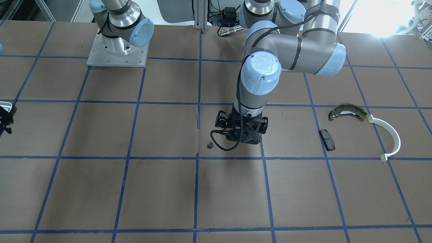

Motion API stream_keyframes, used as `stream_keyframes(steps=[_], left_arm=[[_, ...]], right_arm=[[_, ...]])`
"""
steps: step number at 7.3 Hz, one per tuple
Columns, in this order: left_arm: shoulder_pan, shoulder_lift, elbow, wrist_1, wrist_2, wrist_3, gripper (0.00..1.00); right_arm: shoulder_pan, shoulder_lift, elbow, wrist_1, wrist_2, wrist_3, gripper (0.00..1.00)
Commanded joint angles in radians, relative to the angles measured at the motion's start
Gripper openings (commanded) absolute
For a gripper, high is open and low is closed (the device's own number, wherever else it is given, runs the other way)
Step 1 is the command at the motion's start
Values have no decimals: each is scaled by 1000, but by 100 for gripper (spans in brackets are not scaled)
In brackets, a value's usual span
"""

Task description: Place bearing gear from tray to pile

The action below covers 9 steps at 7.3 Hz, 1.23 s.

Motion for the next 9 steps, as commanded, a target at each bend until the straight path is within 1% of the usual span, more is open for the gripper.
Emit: stream_keyframes(steps=[1,2,3,4,5,6,7,8,9], left_arm=[[-78,-98,-2,125,1,-36,100],[-94,-127,-8,141,4,-38,100],[-98,-156,-17,203,-2,-39,100],[-104,-175,-28,217,1,-38,97],[-104,-180,-42,219,0,-38,94],[-104,-180,-51,218,-2,-38,93],[-104,-180,-66,219,-2,-36,90],[-104,-180,-75,221,-3,-36,84],[-104,-180,-75,222,-5,-36,82]], right_arm=[[-203,52,31,-10,61,-306,98],[-240,106,26,-22,99,-413,99],[-249,149,26,-83,107,-481,97],[-254,177,20,-110,102,-492,95],[-268,190,22,-111,102,-544,90],[-271,194,17,-109,104,-549,86],[-271,194,19,-109,102,-549,79],[-271,195,28,-108,105,-546,78],[-271,194,26,-108,104,-540,71]])
